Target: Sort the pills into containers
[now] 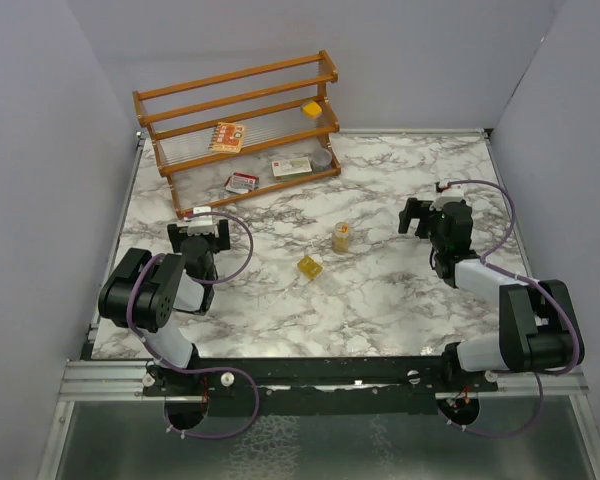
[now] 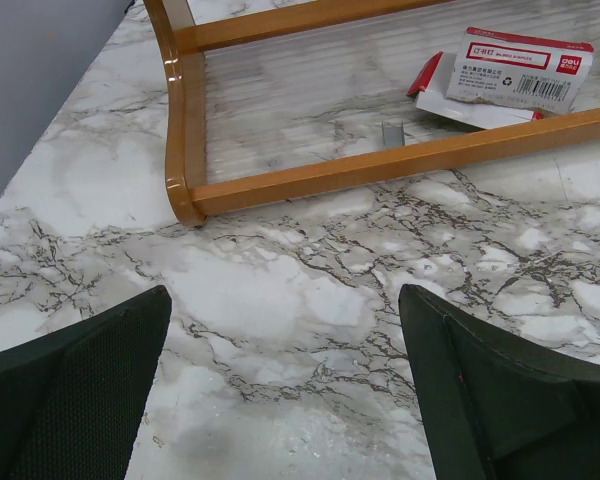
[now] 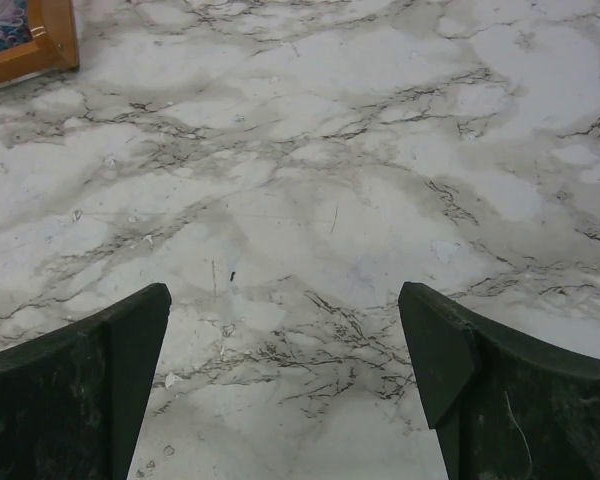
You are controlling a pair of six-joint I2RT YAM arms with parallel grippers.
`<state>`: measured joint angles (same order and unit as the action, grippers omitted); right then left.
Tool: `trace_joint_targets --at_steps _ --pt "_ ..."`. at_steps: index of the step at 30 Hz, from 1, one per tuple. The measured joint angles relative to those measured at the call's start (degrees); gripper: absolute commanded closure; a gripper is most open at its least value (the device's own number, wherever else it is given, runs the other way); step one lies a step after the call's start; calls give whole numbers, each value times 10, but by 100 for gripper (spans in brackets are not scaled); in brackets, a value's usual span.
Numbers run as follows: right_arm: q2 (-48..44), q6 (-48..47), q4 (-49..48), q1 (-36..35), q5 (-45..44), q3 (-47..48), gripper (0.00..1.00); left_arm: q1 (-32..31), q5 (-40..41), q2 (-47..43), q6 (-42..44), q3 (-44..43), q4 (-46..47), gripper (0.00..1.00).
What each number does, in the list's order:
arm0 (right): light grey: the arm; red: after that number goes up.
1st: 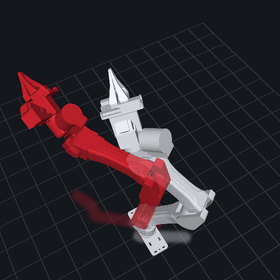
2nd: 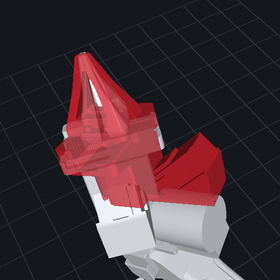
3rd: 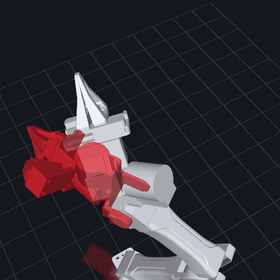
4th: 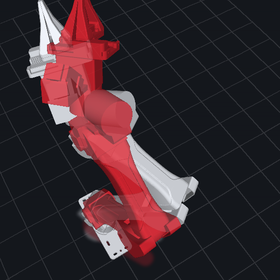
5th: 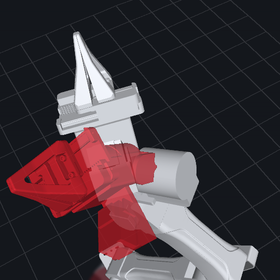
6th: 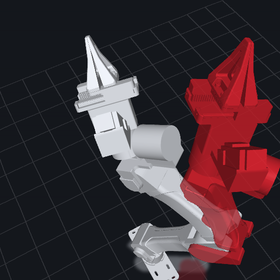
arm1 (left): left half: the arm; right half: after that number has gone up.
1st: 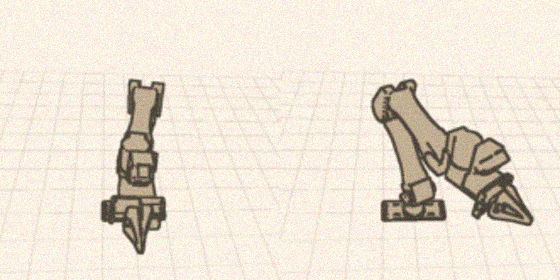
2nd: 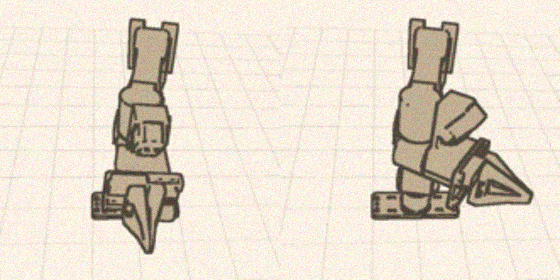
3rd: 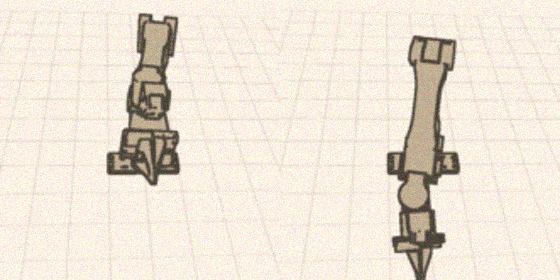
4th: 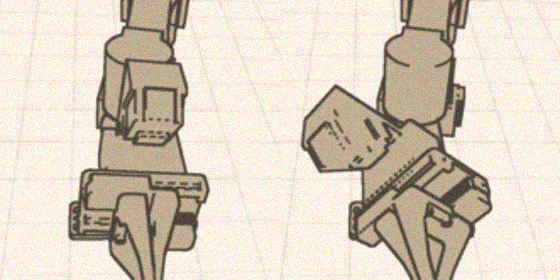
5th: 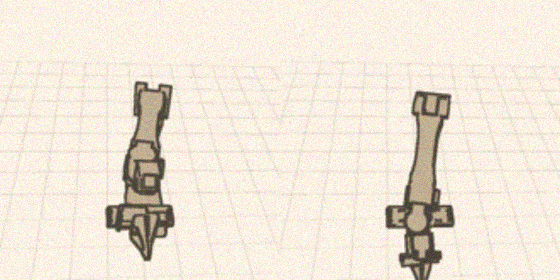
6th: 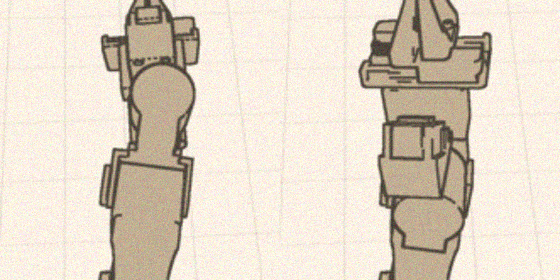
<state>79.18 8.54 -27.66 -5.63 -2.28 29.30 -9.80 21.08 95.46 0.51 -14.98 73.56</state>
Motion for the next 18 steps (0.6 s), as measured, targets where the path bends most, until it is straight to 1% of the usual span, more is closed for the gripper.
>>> trace_joint_targets --at_steps 18 --pt "1 15 3 0 -16 0 0 0 0 0 0 0 0 1"
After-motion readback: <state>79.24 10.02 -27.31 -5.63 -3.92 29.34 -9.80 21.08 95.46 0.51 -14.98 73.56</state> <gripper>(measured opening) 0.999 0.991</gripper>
